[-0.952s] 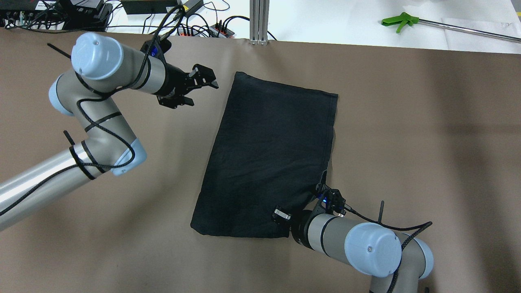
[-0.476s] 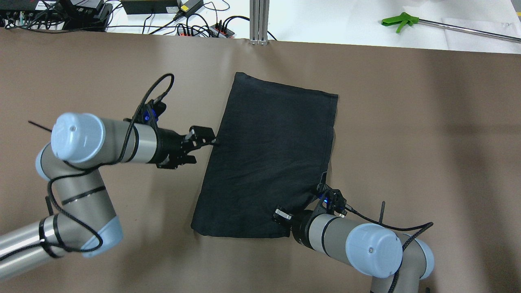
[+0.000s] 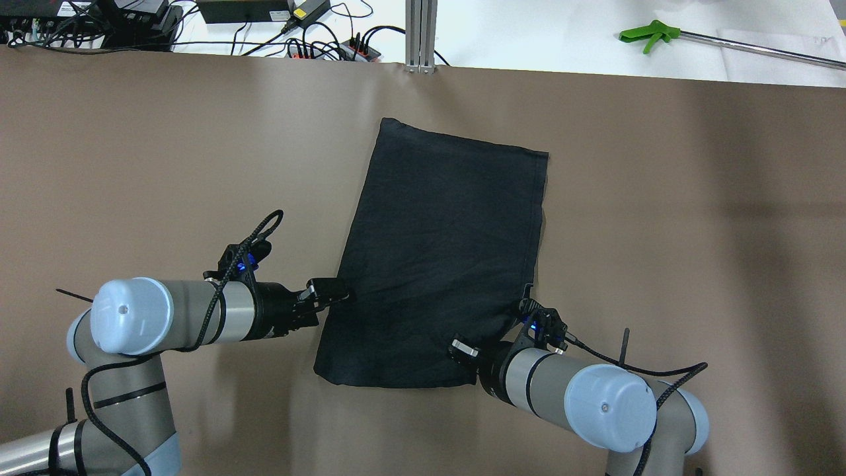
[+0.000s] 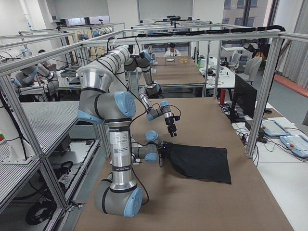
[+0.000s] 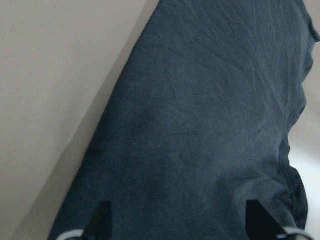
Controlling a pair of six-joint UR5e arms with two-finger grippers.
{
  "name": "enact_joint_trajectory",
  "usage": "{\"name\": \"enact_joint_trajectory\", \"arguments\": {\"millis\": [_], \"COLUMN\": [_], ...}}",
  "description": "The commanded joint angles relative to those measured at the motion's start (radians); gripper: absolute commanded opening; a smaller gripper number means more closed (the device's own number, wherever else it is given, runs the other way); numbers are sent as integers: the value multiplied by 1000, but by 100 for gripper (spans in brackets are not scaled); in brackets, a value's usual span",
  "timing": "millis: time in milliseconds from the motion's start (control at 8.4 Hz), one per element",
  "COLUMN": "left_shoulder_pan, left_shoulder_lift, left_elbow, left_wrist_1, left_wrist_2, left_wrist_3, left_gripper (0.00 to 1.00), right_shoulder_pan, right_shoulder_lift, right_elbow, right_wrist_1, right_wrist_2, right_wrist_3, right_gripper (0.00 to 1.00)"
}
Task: Fold clothes
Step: 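Grasp the other near corner with the left gripper while the right gripper holds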
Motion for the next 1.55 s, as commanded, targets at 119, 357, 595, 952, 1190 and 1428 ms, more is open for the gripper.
{"name": "enact_joint_trajectory", "arguments": {"millis": [119,357,595,952,1190,1428], "left_shoulder_pan": [112,126,137,163,183,196], "left_shoulder_lift": [8,17,32,43,34,26], "left_elbow": [17,28,28,36,36,43], "left_wrist_1": [66,62,56,56,56,56], "left_wrist_2": [118,125,128,132,155,158], "left_wrist_3": [1,8,11,14,14,12], "left_gripper": [94,94,94,94,91,69], "right_shoulder_pan": [-3,-3,-3,-3,-1,-1], "right_shoulder_lift": [-2,-2,-2,-2,-2,-4], "right_elbow": [3,3,3,4,4,4], "right_wrist_1": [-3,-11,-14,-14,-14,-15], "right_wrist_2": [-21,-23,-35,-39,-39,-41], "right_wrist_3": [0,0,0,0,0,0], "right_gripper": [0,0,0,0,0,0]}}
